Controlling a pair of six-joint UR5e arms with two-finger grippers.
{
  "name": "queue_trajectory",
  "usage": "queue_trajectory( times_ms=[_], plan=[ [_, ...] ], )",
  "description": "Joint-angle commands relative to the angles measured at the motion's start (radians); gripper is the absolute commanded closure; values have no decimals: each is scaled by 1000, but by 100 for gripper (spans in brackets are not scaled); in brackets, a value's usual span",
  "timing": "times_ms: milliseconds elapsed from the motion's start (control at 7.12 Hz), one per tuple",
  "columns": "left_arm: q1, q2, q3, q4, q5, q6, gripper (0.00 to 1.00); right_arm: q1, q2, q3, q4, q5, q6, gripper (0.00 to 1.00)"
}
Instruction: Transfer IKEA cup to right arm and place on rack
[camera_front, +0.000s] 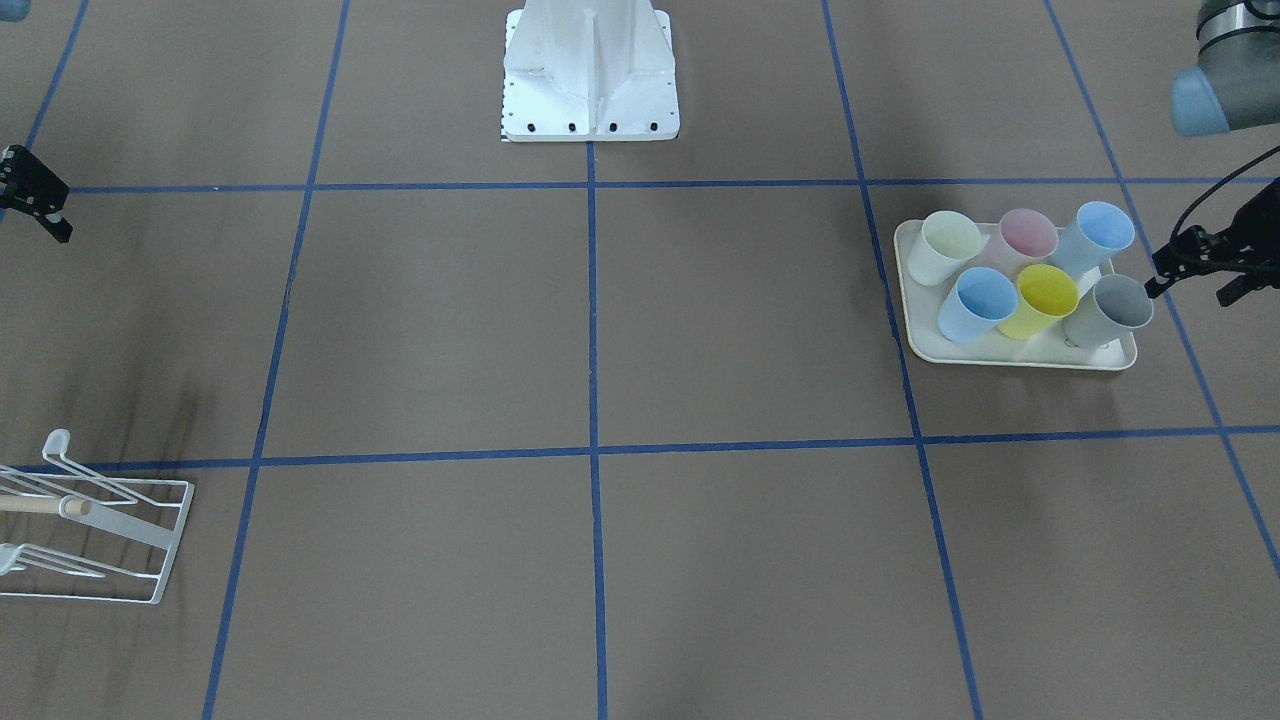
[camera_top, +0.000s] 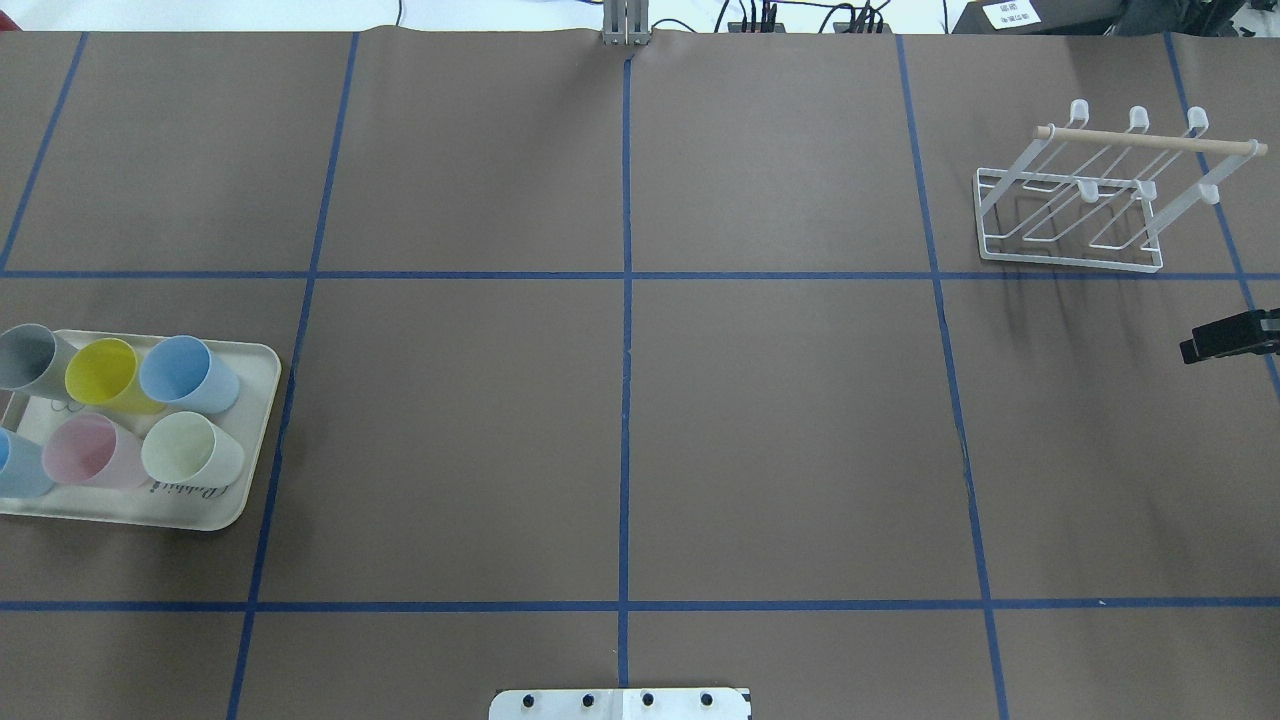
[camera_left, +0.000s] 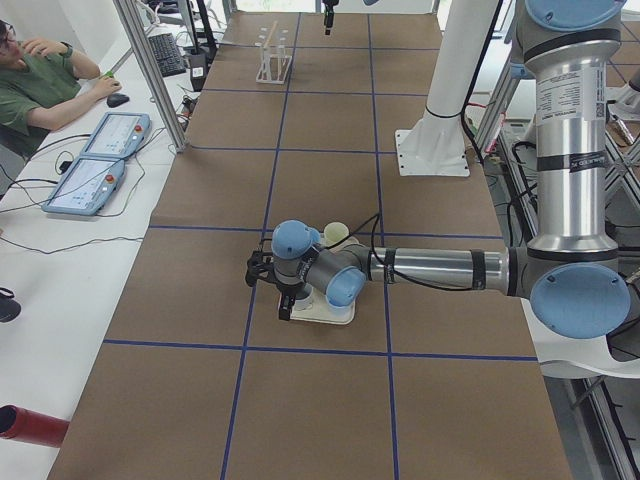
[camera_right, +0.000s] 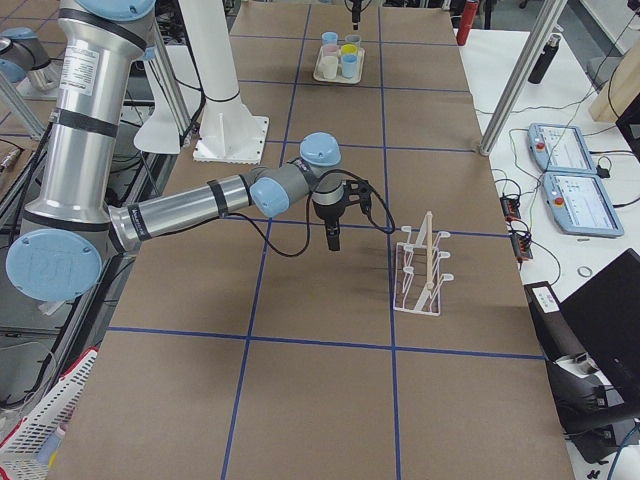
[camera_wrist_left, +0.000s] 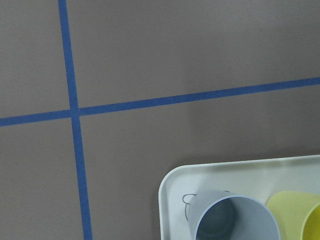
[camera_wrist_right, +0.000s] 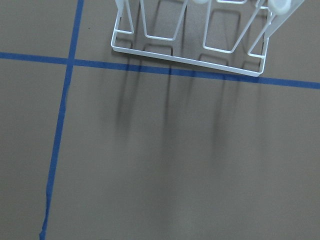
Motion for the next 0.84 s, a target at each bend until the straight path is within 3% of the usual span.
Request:
queue_trajectory(
  times_ms=[0,140,281,421,702],
  plan=[
    [22,-1,14,-3,15,4,15,-8,0,-2,0,0,2,0],
    [26,1,14,-16,10,5,30,-9,0,-2,0,0,2,0],
    [34,1,14,-20,6,5,56,-11,0,-2,0,0,2,0],
    [35,1,14,-20,4,5,72,-11,-2,-2,0,0,2,0],
    [39,-1,21,-21,4,5,73,-11,-2,-3,0,0,2,0]
  ],
)
